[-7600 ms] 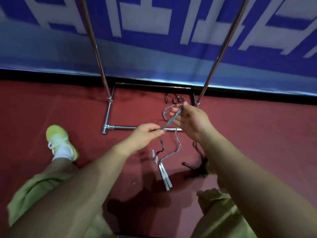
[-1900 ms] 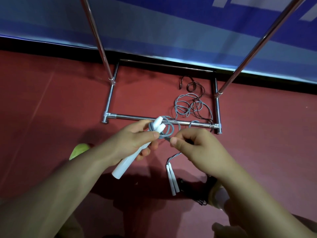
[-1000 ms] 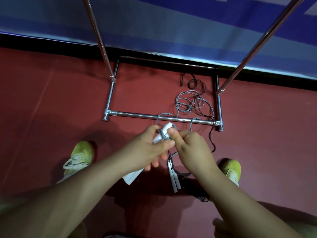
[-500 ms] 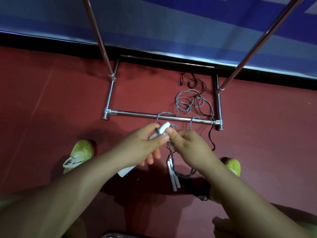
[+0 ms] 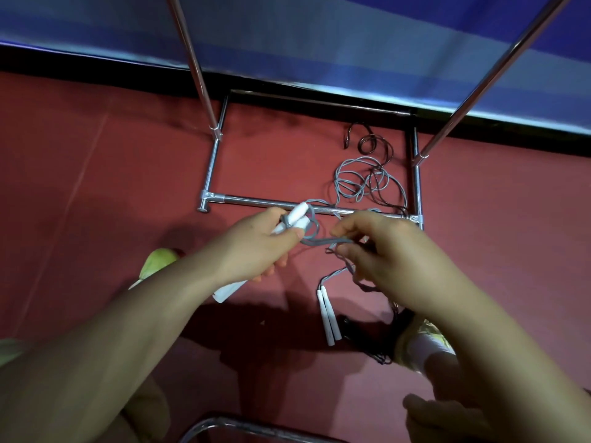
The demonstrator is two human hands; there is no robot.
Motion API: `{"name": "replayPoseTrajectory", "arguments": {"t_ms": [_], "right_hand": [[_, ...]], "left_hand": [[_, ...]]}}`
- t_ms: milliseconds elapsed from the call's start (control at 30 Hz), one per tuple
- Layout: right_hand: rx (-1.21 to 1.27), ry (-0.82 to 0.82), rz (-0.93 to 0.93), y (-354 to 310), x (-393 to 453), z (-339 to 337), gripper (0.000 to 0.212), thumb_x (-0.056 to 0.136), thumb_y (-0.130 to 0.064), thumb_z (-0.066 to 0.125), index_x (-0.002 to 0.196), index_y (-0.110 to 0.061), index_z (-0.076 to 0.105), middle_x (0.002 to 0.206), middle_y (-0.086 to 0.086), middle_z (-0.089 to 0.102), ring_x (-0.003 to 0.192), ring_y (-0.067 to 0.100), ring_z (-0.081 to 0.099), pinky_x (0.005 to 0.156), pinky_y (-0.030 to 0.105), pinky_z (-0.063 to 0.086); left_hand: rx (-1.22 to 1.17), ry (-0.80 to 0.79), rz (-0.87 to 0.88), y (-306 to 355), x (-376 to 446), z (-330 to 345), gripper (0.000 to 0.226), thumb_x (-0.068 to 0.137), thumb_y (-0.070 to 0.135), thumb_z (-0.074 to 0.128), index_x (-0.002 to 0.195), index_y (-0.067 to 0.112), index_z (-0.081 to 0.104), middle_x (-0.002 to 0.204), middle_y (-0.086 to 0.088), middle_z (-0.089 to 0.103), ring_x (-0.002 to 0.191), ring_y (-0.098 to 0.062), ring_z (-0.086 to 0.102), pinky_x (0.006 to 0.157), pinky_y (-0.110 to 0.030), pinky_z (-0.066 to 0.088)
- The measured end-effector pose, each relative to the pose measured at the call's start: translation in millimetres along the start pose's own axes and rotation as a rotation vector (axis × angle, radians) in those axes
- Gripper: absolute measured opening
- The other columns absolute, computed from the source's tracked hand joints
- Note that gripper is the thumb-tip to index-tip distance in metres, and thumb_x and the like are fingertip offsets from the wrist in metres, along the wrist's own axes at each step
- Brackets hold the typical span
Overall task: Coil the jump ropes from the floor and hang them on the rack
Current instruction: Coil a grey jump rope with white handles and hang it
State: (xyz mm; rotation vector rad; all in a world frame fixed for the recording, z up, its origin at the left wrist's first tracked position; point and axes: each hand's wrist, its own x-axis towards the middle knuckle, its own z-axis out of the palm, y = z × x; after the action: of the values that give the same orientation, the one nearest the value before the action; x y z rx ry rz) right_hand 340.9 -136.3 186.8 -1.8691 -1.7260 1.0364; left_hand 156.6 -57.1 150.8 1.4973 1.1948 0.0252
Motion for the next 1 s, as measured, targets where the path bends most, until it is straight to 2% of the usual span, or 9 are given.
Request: {"name": "replayPoseTrajectory", "arguments": {"t_ms": [67,367,433,533,567,667,800,867,1000], "right_hand": [[-0.007,-0.017,-0.015,0.4,-1.9,-1.9,0.024,0.088,-0.018,0.063,0.078,-0.038,0.055,0.06,-0.011,0.058,0.055,0.006,0.057,0.057,0.024,0.045],[0.317,-0.229,-0.004,1.6,2.0,-4.5,0.016,0.082,-0.003,0.071,0.075,-0.014,0.061,0.051,-0.017,0.053,0.045,-0.002,0.048,0.048,0.009,0.035],[0.396,-0.216,0.0,4.7,5.1,-4.8,0.018,0.077,-0.008,0.077,0.073,-0.007,0.059,0.051,-0.013,0.049,0.045,0.001,0.042,0.048,0.015,0.034],[0.622,-0.335,0.07,9.8,8.3,0.6,0.026,0.062,-0.033,0.084,0.065,-0.019,0.062,0.059,0.007,0.043,0.052,0.022,0.033,0.051,0.034,0.022],[0.773,-0.35,0.14,12.2,10.3,5.2,0.028,0.057,-0.037,0.085,0.062,-0.021,0.062,0.059,0.009,0.04,0.051,0.023,0.029,0.05,0.036,0.017],[0.978,-0.191,0.342,10.9,14.6,18.0,0.018,0.072,-0.023,0.069,0.055,-0.022,0.063,0.05,0.002,0.037,0.036,0.01,0.023,0.038,0.014,0.015],[0.806,-0.005,0.342,7.9,17.7,32.2,0.043,0.1,-0.041,0.042,0.068,-0.013,0.051,0.058,0.006,0.035,0.041,0.009,0.021,0.041,0.019,0.016],[0.726,0.012,0.295,7.3,16.5,34.0,0.046,0.097,-0.046,0.046,0.076,-0.005,0.051,0.062,0.005,0.035,0.043,0.008,0.025,0.04,0.019,0.022],[0.492,0.049,0.199,11.9,12.4,32.1,0.03,0.096,-0.03,0.056,0.08,-0.006,0.062,0.048,-0.013,0.031,0.039,0.002,0.025,0.039,0.015,0.025]], "left_hand": [[0.069,-0.047,0.013,-0.5,-3.0,4.9,0.016,0.091,0.039,0.05,0.094,0.024,0.052,0.06,0.008,0.057,0.051,-0.014,0.048,0.049,-0.025,0.041],[0.222,-0.496,0.114,16.2,-27.7,21.0,0.022,0.093,0.031,0.052,0.073,0.024,0.048,0.056,0.012,0.055,0.05,-0.008,0.05,0.053,-0.029,0.047],[0.171,-0.579,0.117,18.9,-31.4,23.8,0.02,0.094,0.03,0.051,0.075,0.024,0.048,0.063,0.01,0.056,0.053,-0.008,0.052,0.056,-0.03,0.05],[-0.057,-0.662,0.144,19.5,-36.9,24.9,0.015,0.087,0.037,0.054,0.073,0.032,0.055,0.061,0.009,0.056,0.052,-0.011,0.051,0.051,-0.028,0.047],[-0.191,-0.65,0.146,19.5,-37.3,24.3,0.009,0.082,0.039,0.056,0.077,0.031,0.056,0.059,0.008,0.055,0.05,-0.012,0.048,0.048,-0.027,0.043],[-0.46,-0.427,0.046,14.3,-28.9,19.1,0.027,0.083,0.036,0.067,0.091,0.015,0.051,0.059,0.003,0.052,0.046,-0.014,0.044,0.045,-0.024,0.038],[-0.446,-0.219,-0.026,9.9,-17.0,12.9,0.013,0.095,0.026,0.049,0.09,0.015,0.053,0.062,0.0,0.05,0.047,-0.014,0.042,0.048,-0.025,0.034],[-0.415,-0.171,-0.042,7.4,-13.0,9.6,0.014,0.098,0.025,0.047,0.089,0.016,0.055,0.063,0.001,0.052,0.047,-0.012,0.043,0.048,-0.024,0.034],[-0.41,-0.213,-0.069,7.0,-11.3,5.0,0.011,0.095,0.028,0.051,0.089,0.019,0.056,0.065,0.001,0.054,0.049,-0.012,0.046,0.05,-0.024,0.035]]}}
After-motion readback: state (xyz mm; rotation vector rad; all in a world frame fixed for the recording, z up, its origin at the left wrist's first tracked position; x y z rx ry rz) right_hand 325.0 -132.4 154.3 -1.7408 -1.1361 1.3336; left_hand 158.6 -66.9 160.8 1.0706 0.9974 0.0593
